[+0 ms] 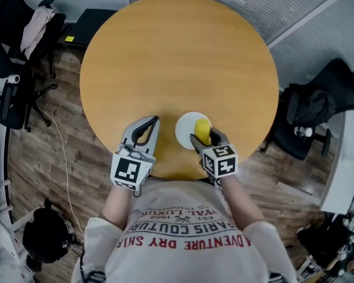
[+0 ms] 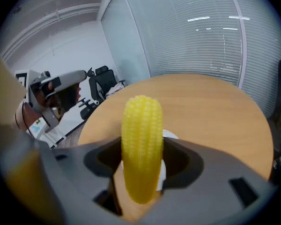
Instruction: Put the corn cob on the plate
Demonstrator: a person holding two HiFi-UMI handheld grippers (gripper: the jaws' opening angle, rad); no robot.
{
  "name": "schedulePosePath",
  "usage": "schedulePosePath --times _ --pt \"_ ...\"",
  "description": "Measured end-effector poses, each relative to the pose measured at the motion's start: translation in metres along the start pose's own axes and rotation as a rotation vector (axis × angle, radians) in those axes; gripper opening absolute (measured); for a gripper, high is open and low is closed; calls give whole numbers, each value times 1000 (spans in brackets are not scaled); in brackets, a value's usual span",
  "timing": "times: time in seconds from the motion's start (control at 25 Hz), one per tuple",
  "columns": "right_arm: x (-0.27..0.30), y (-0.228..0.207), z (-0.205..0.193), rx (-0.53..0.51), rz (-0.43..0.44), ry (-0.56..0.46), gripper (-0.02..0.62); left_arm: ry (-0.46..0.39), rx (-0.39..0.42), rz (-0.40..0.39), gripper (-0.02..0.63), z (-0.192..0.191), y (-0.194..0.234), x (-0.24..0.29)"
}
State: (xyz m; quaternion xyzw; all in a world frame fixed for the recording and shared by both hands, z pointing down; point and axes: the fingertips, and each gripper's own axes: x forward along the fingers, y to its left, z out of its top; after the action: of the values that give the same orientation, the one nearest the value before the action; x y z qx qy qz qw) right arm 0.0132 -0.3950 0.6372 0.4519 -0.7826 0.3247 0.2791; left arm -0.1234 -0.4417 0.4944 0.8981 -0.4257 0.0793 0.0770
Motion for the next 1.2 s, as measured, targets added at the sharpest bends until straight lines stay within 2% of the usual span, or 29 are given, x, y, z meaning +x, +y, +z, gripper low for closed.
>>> schedulePosePath --times 0.24,0.52,0.72,1.04,1.2 --pt "35 -1 -17 6 -9 100 270 48 -49 -6 34 -27 15 4" --pt "61 -8 -22 28 -14 158 270 66 -65 -10 34 -35 24 9" --pt "71 -9 -28 46 -21 177 270 77 -92 -7 34 -37 26 10" --pt "78 -8 -31 21 -32 180 271 101 -54 -15 34 -44 28 11" --pt "78 -8 -29 65 -35 147 272 110 -56 -18 34 -45 27 11"
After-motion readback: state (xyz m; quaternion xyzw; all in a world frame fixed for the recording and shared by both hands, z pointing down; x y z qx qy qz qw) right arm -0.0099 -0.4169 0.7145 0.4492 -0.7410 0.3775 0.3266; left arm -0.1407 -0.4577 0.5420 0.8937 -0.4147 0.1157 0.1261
